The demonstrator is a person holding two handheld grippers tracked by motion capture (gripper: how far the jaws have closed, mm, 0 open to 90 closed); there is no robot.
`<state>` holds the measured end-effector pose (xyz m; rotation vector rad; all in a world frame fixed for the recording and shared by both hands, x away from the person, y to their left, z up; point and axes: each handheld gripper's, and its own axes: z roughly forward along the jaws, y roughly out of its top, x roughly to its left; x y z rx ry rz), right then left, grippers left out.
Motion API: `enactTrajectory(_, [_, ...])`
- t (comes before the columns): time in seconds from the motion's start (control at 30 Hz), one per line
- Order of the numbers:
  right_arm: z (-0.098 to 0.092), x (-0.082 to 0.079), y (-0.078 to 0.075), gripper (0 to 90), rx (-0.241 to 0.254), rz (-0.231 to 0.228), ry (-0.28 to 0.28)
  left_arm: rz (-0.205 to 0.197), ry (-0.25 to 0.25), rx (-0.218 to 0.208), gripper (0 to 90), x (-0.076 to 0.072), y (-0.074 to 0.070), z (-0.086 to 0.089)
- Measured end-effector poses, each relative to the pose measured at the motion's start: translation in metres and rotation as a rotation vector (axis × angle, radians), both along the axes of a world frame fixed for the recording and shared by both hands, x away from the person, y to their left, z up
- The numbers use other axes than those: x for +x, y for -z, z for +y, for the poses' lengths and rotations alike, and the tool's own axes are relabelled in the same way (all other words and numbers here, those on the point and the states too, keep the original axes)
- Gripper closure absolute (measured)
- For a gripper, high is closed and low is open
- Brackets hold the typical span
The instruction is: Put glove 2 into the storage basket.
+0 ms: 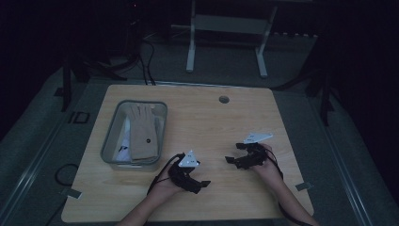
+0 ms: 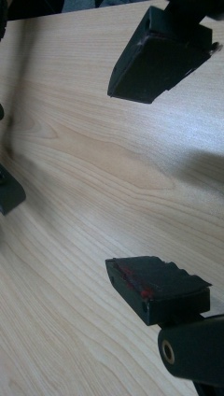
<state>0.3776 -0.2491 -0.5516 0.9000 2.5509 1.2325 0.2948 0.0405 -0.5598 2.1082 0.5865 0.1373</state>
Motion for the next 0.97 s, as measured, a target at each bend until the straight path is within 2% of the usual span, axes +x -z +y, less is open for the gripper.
enactTrajectory(0.27, [-0.024, -0.007, 0.005, 14.4, -0.003, -0.027, 0.026, 0.013, 0.018, -0.012, 15.4, -0.001, 0.005, 0.001])
enactTrajectory(0.33, [-0.03, -0.008, 0.005, 14.4, 0.014, -0.023, 0.024, 0.006, 0.019, -0.018, 15.4, -0.001, 0.006, 0.002])
enactTrajectory(0.53, [-0.041, -0.011, 0.005, 14.4, 0.013, -0.042, 0.036, -0.006, 0.017, -0.009, 15.4, -0.002, 0.008, 0.004])
enactTrajectory(0.67, [-0.044, -0.01, 0.006, 14.4, 0.015, -0.042, 0.045, -0.011, 0.01, -0.027, 15.4, -0.002, 0.008, 0.006])
enactTrajectory(0.97, [-0.043, -0.011, 0.008, 14.7, 0.005, -0.05, 0.044, -0.016, 0.003, -0.031, 15.4, -0.002, 0.008, 0.007])
